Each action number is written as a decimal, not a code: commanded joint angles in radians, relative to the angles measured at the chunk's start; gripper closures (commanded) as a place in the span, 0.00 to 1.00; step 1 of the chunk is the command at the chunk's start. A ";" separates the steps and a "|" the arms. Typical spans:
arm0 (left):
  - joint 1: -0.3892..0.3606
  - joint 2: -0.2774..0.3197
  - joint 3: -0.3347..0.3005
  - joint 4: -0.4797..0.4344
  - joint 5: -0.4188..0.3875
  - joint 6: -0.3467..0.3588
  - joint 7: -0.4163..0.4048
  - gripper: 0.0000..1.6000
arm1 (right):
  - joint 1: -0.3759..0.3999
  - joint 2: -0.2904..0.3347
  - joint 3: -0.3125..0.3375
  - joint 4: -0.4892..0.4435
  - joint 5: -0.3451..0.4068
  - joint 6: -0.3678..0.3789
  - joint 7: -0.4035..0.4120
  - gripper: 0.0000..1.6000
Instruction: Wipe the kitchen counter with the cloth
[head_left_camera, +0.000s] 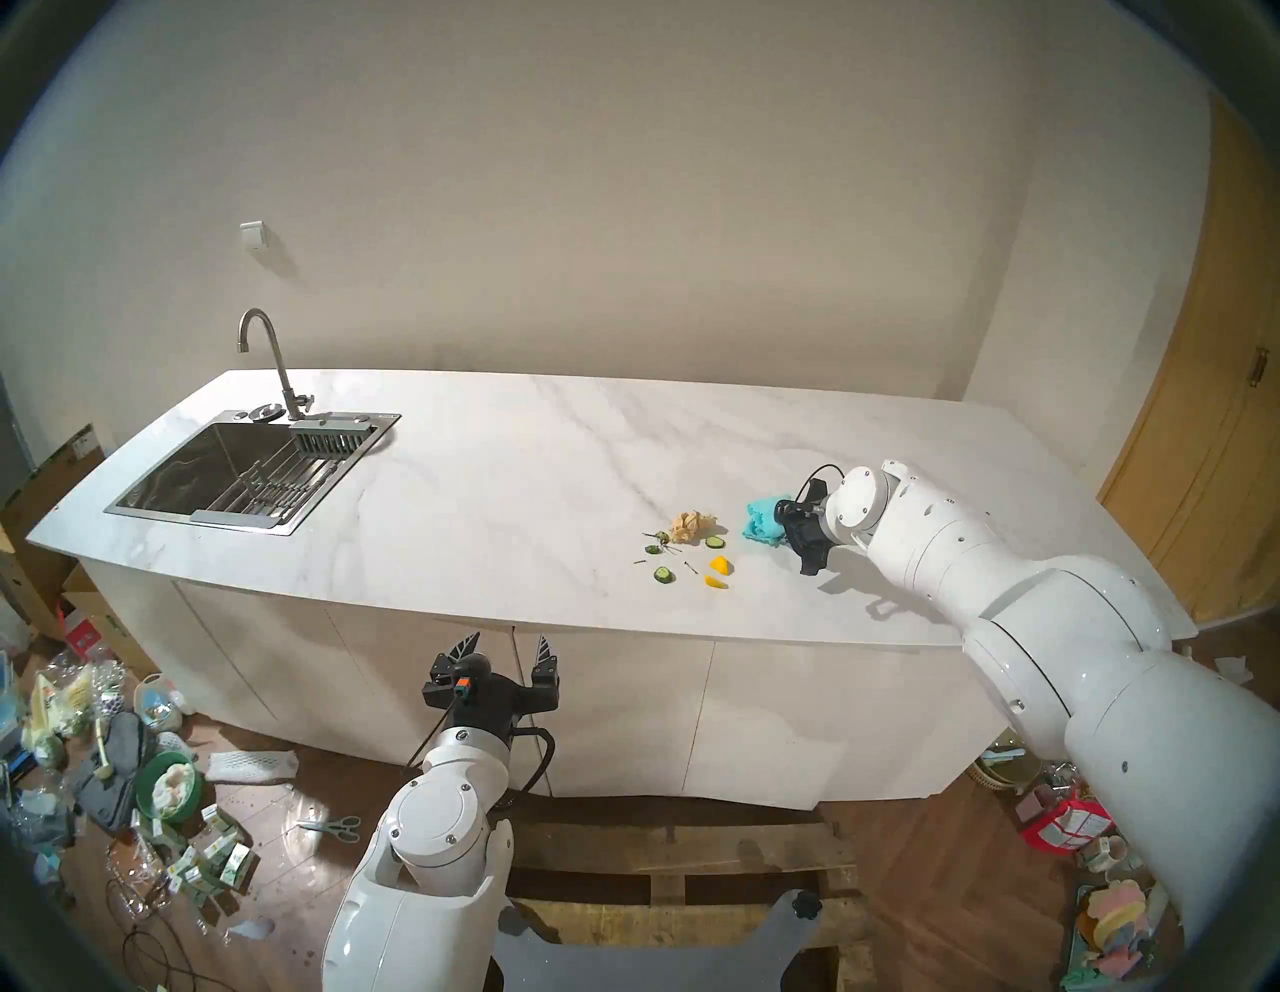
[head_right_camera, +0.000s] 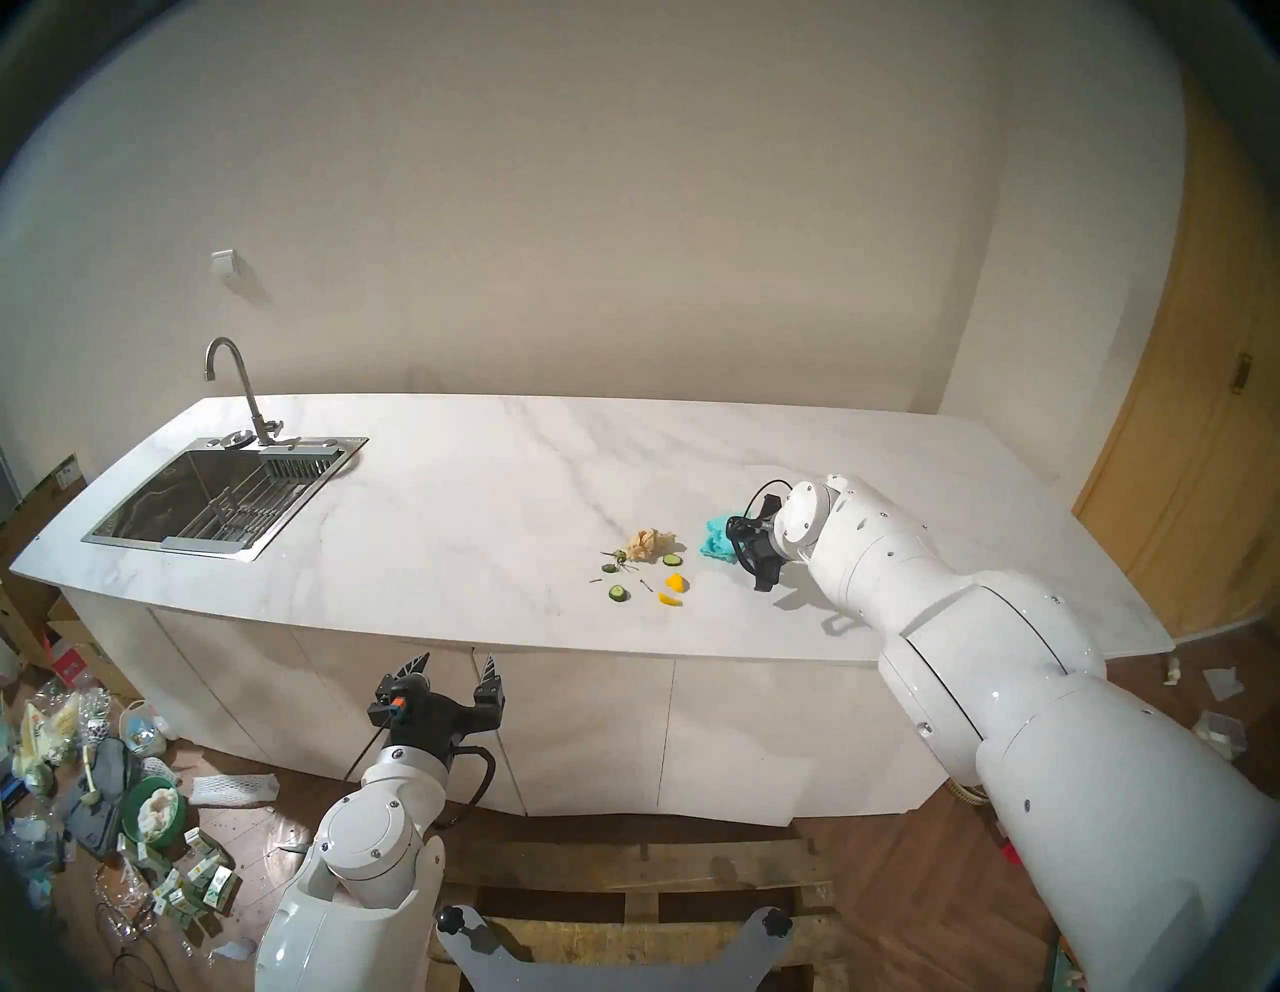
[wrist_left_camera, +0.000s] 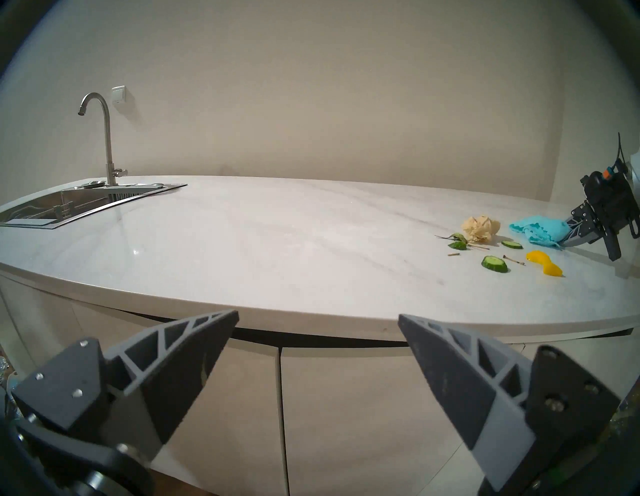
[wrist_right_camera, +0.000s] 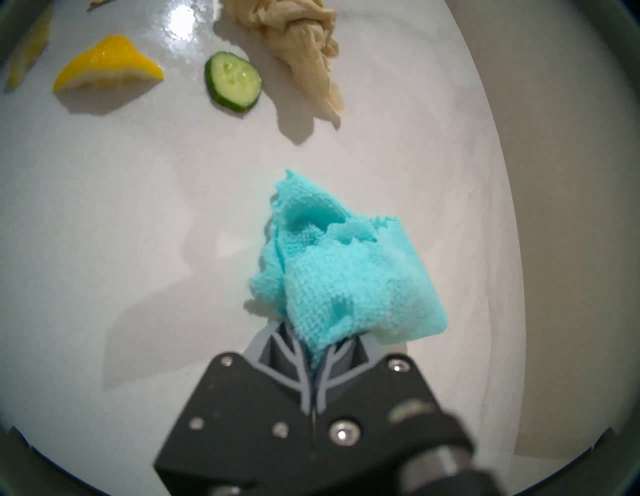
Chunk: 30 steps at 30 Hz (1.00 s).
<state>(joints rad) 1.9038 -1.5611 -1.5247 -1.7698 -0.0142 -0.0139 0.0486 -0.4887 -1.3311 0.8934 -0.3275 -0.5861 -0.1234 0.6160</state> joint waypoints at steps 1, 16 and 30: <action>-0.004 0.001 0.003 -0.028 -0.002 -0.007 -0.005 0.00 | -0.028 -0.074 -0.009 0.011 0.015 -0.021 0.060 1.00; -0.006 0.003 0.004 -0.024 -0.004 -0.007 -0.002 0.00 | -0.084 -0.157 -0.007 -0.008 0.051 0.003 0.103 1.00; -0.007 0.004 0.005 -0.022 -0.005 -0.007 -0.001 0.00 | -0.125 -0.264 -0.004 -0.059 0.109 0.040 0.079 1.00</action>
<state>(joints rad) 1.9036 -1.5572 -1.5215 -1.7677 -0.0186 -0.0139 0.0506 -0.5206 -1.4989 0.9035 -0.3721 -0.4995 -0.1119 0.6730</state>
